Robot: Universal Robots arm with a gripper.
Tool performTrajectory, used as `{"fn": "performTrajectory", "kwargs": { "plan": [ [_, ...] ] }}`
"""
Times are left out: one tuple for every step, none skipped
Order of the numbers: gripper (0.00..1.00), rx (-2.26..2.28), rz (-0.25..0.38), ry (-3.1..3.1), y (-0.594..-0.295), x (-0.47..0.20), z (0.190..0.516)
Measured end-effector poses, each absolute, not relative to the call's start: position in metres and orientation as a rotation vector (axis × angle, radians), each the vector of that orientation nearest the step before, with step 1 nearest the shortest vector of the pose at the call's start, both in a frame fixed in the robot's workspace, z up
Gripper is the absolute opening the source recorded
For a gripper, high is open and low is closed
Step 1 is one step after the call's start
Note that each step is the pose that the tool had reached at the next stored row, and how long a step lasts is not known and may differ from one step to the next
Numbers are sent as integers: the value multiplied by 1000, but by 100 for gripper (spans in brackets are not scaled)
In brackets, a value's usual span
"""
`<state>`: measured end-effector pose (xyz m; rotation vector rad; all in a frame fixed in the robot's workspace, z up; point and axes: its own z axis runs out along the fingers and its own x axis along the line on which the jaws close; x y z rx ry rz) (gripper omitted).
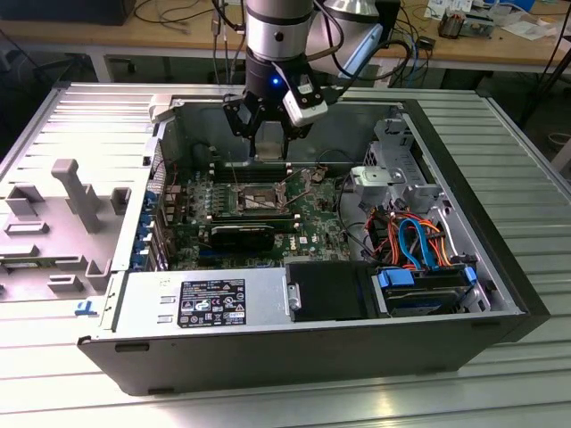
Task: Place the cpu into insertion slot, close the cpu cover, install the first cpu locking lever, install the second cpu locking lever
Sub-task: 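Place the cpu into insertion slot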
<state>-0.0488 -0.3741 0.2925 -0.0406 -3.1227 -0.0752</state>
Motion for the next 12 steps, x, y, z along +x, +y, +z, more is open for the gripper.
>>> {"fn": "performTrajectory", "kwargs": {
  "plan": [
    [55, -41, -75, -3123, -374, -49, 292],
    [55, -41, -75, -3123, -375, -50, 292],
    [55, -41, -74, -3123, -375, -50, 291],
    [55, -41, -74, -3123, -375, -51, 291],
    [55, -41, -73, -3123, -376, -52, 291],
    [55, -41, -73, -3123, -376, -52, 290],
    [55, -41, -72, -3123, -376, -54, 290],
    [55, -41, -71, -3123, -377, -55, 289],
    [55, -41, -71, -3123, -377, -56, 289],
    [55, -40, -71, -3123, -377, -56, 289],
    [55, -40, -71, -3123, -377, -56, 289],
    [55, -41, -71, -3123, -377, -56, 289]
  ]
}}
